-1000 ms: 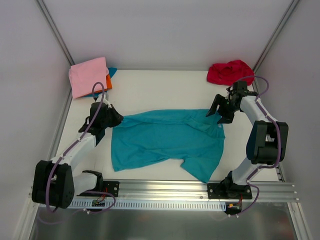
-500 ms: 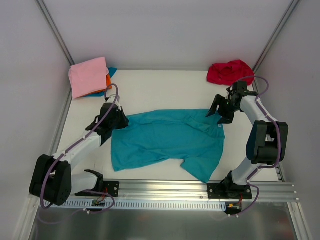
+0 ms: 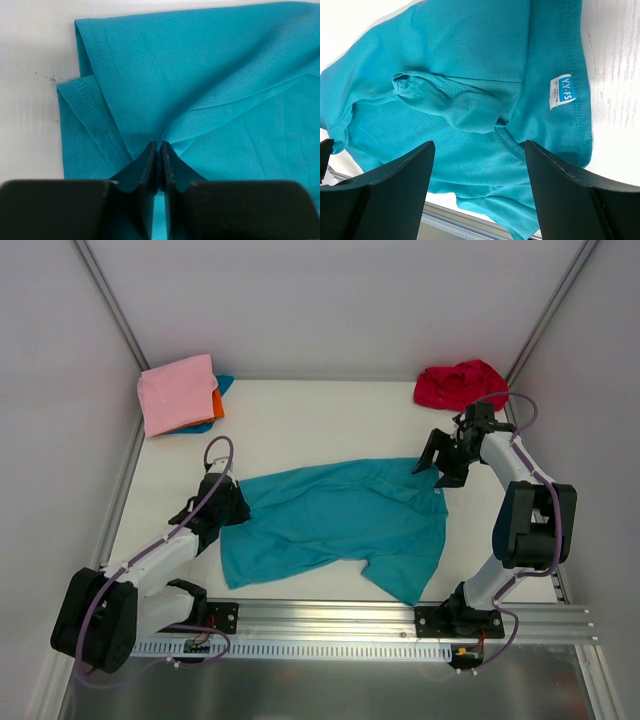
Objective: Fold and stack the t-shirts
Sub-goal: Fold the flattened tshirt in 1/3 of the way
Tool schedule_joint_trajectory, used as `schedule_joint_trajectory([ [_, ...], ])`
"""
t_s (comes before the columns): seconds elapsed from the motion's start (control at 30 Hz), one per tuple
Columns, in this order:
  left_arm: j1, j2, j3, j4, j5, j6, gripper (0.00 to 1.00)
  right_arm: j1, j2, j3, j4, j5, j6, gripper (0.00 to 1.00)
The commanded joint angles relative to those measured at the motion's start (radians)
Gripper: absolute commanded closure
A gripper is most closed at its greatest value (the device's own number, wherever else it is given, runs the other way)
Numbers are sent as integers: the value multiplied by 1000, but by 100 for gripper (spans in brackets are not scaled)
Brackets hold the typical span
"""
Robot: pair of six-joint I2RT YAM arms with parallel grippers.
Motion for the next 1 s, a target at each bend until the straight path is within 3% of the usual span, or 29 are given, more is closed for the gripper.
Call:
schedule_joint_trajectory([
  [0.0, -10, 20, 21, 22, 1, -15, 87, 0, -16, 11, -12, -14, -9, 23],
  [0.03, -10, 24, 28, 15, 7, -12, 71, 0, -18, 11, -12, -14, -9, 23],
  [0.1, -10, 38, 47, 2, 21, -12, 51, 0, -19, 14, -15, -11, -9, 23],
  [0.13, -10, 43, 50, -1, 27, -13, 27, 0, -21, 17, -17, -12, -9, 23],
  [0.2, -10, 37, 61, -26, 18, -29, 2, 0, -22, 21, -21, -12, -11, 23],
  [0.5, -10, -118, 19, -17, -177, -38, 1, 0, -19, 19, -20, -15, -11, 22],
  [0.7, -10, 35, 94, 15, -214, -36, 1, 0, -18, 21, -21, -15, -14, 23],
  [0.97, -8, 237, 176, 121, -142, -65, 3, -2, -21, 24, -32, -11, -20, 22],
])
